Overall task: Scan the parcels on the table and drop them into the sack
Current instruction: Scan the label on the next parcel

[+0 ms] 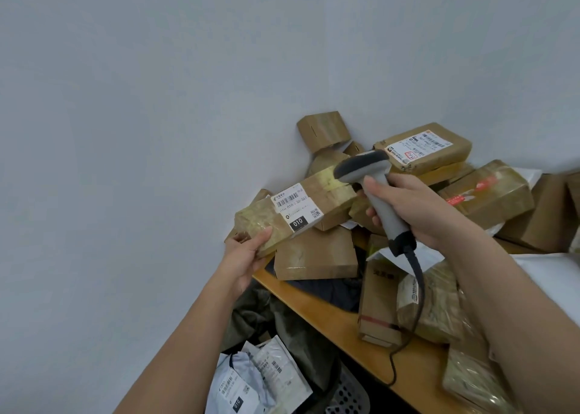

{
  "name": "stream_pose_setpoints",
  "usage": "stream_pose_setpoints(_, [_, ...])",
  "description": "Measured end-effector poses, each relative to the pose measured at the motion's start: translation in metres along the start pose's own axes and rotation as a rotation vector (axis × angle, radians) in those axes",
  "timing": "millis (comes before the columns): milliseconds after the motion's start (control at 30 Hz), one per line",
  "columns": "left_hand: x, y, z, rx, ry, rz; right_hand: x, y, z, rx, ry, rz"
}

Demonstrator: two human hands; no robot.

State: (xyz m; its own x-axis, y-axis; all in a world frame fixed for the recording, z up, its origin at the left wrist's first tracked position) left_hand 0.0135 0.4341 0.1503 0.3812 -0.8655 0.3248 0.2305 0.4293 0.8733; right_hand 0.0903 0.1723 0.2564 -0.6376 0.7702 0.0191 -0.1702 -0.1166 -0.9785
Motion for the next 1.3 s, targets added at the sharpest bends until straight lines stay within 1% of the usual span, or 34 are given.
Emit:
stream_pose_setpoints(167, [0.000,0.002,-0.008,-0.003,0.038,0.000,0.015,-0.029,0.013,0.000,-0.087,0.113])
stream_pose_setpoints(400, [0.002,0.001,-0.016,-0.032,0.076,0.019,0.019,-0.051,0.032,0.017,-0.149,0.107])
stream_pose_setpoints(633, [0.003,-0.004,-0.020,-0.062,0.094,0.026,0.017,-0.061,0.042,0.008,-0.145,0.073])
stream_pose_setpoints(867, [0.003,-0.006,-0.022,-0.079,0.124,0.011,0.012,-0.064,0.046,0.001,-0.118,0.090])
stream_pose_setpoints(1100, [-0.005,-0.010,-0.008,-0.082,0.164,0.050,0.020,-0.057,0.040,0.012,-0.174,0.078])
stream_pose_setpoints(1200, [-0.035,-0.021,0.009,-0.093,0.238,0.096,0.035,-0.048,0.031,0.067,-0.216,0.084])
stream_pose_setpoints(1300, [-0.079,-0.036,0.031,-0.085,0.412,0.181,0.056,-0.035,0.020,0.109,-0.268,0.071])
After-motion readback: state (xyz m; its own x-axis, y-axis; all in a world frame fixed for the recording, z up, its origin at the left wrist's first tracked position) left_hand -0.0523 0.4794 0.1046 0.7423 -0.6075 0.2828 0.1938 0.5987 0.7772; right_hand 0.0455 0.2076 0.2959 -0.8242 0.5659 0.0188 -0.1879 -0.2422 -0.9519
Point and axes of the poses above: each hand's wrist, its own z-axis away from the middle knuckle, its own x-axis out of the palm, y = z × x, the point moved 1 cm from there along -z, towards the middle knuckle, and after that the axes turned 14 degrees about -y, right-handed, at the moved point
